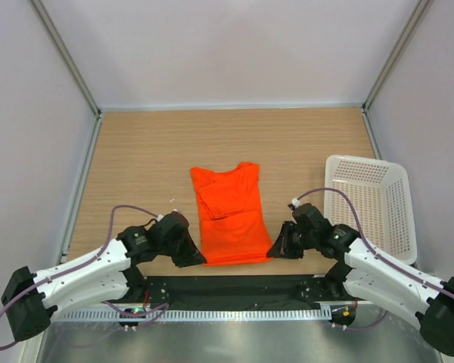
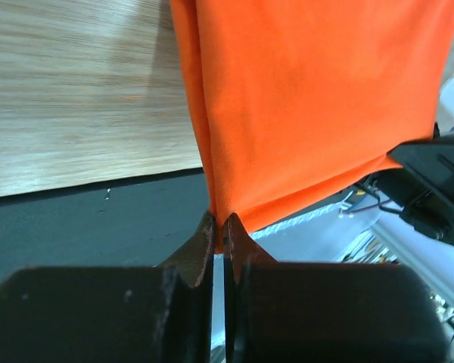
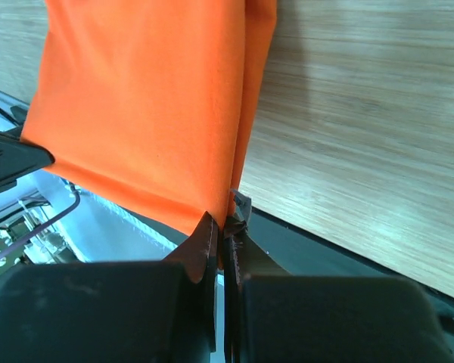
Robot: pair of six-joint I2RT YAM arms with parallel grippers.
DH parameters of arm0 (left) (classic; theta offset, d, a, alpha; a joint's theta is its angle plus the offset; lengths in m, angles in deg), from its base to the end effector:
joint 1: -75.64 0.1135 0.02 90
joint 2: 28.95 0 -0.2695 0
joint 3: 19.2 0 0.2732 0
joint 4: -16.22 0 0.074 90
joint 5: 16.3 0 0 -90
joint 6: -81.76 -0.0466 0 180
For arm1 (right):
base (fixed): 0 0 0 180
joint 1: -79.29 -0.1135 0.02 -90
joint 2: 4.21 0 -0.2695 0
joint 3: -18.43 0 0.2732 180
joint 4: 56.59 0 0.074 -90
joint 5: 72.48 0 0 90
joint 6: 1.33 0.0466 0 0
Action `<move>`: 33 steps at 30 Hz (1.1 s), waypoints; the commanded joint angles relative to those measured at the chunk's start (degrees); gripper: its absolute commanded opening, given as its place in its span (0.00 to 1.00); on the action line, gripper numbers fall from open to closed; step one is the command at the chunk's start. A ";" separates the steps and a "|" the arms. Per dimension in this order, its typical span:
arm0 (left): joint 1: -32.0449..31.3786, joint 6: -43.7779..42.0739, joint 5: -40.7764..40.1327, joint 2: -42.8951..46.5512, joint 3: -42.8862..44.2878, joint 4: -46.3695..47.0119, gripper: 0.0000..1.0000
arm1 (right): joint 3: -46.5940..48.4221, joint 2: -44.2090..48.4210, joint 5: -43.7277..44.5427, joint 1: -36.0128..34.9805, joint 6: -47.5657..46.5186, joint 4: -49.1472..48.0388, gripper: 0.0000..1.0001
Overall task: Fold and stack the t-shirts
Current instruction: Fold the tshirt
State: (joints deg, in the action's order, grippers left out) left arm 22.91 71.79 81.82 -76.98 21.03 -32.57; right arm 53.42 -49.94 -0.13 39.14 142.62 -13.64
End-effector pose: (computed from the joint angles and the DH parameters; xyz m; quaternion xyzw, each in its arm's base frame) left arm 0.1017 -0.1445 0.1765 -0.2057 0.9332 -0.2899 0.0527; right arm 0.1211 0.1207 0.1602 0.0653 0.9379 0.3247 0.1031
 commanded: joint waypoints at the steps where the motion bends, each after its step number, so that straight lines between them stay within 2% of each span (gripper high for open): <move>1: -0.18 4.26 -5.92 -0.48 1.79 -7.58 0.00 | 2.21 -2.33 5.34 0.06 -0.16 5.86 0.01; 5: 3.67 0.05 -6.10 -6.53 7.68 -9.78 0.00 | 9.22 -9.01 6.58 1.20 -4.54 5.16 0.01; 6: 5.17 -1.18 -5.66 -7.33 9.00 -10.57 0.00 | 10.81 -12.07 6.40 3.29 -5.86 5.25 0.01; 11: 18.59 -12.07 -1.62 -12.60 18.12 -11.01 0.00 | 21.78 -20.96 0.35 13.23 -13.42 5.95 0.01; 14: 23.44 -17.69 1.54 -19.53 23.58 -11.10 0.00 | 30.21 -28.78 -2.38 17.28 -18.43 7.18 0.01; 22: 28.82 -30.36 4.45 -43.70 47.93 -17.51 0.01 | 48.69 -48.55 -9.07 22.29 -24.24 8.15 0.01; 25: 31.18 -32.56 5.50 -47.67 52.85 -18.57 0.00 | 55.02 -55.50 -12.13 23.18 -24.86 8.67 0.01; 33: 36.64 -32.83 6.99 -51.80 55.59 -14.45 0.00 | 70.67 -66.67 -16.63 23.44 -26.18 8.94 0.01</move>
State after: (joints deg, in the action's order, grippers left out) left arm 57.53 41.36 87.87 -127.86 74.14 -46.93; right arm 117.84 -115.23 -14.58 62.07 118.10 -4.66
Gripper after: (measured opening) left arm 0.017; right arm 0.051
